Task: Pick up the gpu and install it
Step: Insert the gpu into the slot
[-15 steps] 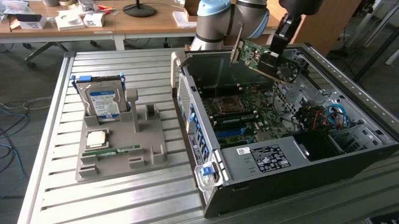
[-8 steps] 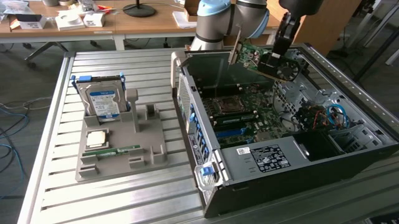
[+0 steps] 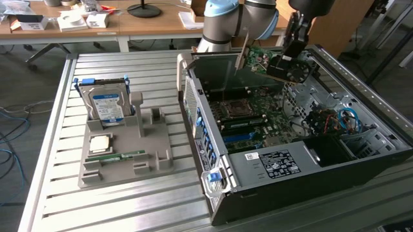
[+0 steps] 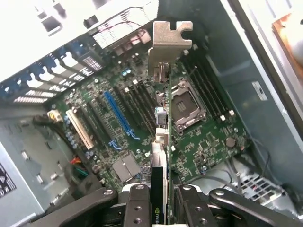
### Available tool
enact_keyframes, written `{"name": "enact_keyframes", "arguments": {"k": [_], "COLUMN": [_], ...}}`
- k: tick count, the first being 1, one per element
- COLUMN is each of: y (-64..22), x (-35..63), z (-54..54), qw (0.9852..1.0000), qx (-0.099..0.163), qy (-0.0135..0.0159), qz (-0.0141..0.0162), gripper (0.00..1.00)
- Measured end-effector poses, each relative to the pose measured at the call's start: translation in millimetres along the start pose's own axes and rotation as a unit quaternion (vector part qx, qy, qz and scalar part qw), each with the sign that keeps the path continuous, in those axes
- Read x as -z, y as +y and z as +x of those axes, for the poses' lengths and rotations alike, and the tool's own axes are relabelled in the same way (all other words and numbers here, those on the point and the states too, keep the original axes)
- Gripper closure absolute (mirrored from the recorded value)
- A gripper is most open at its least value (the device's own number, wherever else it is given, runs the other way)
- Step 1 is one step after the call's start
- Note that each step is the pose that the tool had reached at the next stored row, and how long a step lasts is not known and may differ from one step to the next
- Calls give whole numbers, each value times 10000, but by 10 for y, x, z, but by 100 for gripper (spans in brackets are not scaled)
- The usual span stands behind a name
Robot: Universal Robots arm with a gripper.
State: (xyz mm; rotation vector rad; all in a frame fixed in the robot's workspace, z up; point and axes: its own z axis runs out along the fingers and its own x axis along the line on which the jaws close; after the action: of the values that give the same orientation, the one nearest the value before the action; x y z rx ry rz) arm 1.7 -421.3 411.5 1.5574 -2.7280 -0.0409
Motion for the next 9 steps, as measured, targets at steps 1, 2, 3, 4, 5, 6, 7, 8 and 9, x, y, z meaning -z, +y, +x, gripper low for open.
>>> {"name": "enact_keyframes", "arguments": {"k": [1,2,3,4,5,6,7,8,9], "y": [0,0,0,0,0,0,0,0,0], "x": [0,-1,-2,-3,-3,-4,-5,-6,-7], "z": [0,0,0,0,0,0,0,0,0], "qw": [10000,9998,9996,9993,9990,9985,9980,9973,9966], "qx": [95,186,275,365,455,545,634,732,822], "qy": [4,7,10,13,16,19,23,26,28], "qz": [0,-1,-1,-2,-2,-3,-3,-4,-5], "gripper": [74,74,74,74,74,74,74,74,74]}}
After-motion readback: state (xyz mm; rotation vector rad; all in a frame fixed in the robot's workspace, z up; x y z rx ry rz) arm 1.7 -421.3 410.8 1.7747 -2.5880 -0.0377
